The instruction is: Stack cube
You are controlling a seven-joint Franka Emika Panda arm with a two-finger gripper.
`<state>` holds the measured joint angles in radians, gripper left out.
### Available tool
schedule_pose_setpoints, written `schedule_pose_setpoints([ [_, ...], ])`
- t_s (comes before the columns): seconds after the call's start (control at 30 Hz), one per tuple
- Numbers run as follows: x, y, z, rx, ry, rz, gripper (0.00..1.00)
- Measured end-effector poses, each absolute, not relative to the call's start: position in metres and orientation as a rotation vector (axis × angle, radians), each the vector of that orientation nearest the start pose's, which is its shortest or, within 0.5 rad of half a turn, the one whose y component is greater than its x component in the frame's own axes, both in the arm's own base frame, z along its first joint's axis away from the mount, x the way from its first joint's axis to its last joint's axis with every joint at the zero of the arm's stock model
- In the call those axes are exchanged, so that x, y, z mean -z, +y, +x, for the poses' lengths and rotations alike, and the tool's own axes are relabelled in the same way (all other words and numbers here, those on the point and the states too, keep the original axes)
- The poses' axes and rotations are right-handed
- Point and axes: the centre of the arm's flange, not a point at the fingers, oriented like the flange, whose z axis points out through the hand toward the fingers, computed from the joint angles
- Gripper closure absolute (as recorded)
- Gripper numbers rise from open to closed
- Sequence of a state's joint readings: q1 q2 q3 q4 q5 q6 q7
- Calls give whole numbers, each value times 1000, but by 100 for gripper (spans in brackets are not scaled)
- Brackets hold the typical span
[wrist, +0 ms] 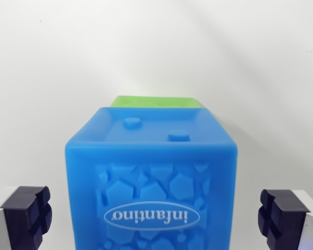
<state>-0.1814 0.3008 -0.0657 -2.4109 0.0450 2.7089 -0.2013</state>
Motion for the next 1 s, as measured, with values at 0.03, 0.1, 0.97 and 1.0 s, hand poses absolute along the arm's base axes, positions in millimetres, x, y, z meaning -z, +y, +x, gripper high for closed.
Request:
schedule_pose_setpoints([
  [0.03, -192, -124, 480, -1, 131, -3139, 0],
  [0.1, -197, -124, 480, -2, 131, -3139, 0],
  [0.97, -289, -123, 479, 2, 126, -3138, 0],
  [1.0, -293, -123, 479, 2, 126, -3138, 0],
])
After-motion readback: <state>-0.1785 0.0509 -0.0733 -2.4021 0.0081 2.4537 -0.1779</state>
